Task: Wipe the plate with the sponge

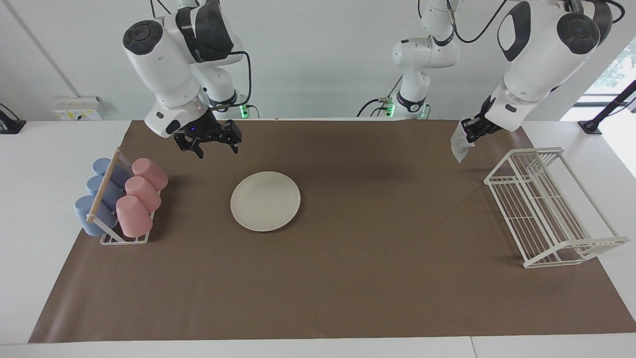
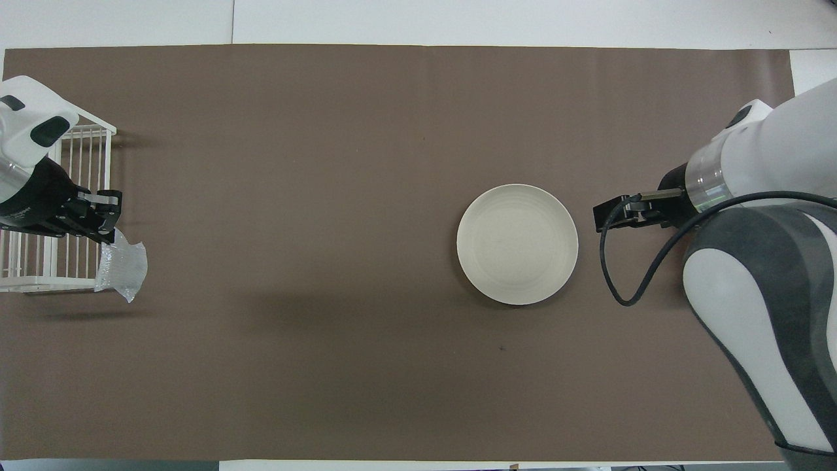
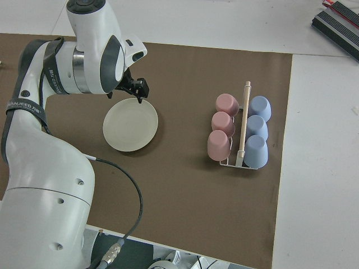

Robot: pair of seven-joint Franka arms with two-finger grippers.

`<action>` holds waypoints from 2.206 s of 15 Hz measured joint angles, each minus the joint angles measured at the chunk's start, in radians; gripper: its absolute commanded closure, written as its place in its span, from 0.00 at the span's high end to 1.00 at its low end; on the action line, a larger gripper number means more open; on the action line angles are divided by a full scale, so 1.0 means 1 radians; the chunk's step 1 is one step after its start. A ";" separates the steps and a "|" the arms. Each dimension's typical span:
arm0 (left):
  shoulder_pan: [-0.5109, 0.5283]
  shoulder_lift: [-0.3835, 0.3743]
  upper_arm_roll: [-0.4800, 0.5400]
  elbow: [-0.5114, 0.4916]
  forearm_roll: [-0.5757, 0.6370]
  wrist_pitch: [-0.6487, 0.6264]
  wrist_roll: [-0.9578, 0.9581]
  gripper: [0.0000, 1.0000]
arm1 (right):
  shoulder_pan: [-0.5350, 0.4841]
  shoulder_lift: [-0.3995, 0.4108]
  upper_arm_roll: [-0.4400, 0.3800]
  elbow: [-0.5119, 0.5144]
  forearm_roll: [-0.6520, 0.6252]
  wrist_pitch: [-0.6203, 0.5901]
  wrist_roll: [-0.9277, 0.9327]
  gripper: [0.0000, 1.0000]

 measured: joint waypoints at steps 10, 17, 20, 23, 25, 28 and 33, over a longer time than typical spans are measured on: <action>-0.091 0.115 -0.008 0.003 0.752 0.045 -0.022 0.00 | -0.059 0.060 0.002 0.177 -0.034 -0.220 -0.017 1.00; -0.056 0.214 0.007 -0.175 0.932 0.225 -0.236 0.00 | -0.065 0.051 0.000 0.169 -0.034 -0.215 -0.017 1.00; -0.053 0.242 0.006 -0.199 0.938 0.253 -0.304 0.00 | -0.066 0.029 -0.001 0.172 -0.034 -0.206 -0.017 1.00; -0.040 0.242 0.007 -0.205 0.938 0.275 -0.350 0.00 | -0.097 0.007 -0.002 0.172 -0.036 -0.206 -0.017 1.00; -0.033 0.242 0.006 -0.216 0.938 0.288 -0.369 0.00 | -0.128 0.003 -0.002 0.172 -0.036 -0.206 -0.017 1.00; -0.033 0.242 0.004 -0.222 0.935 0.293 -0.376 0.00 | -0.158 0.003 -0.008 0.171 -0.038 -0.169 -0.053 1.00; -0.033 0.242 0.000 -0.224 0.930 0.295 -0.392 0.00 | -0.161 0.003 -0.067 0.171 -0.039 -0.124 -0.134 1.00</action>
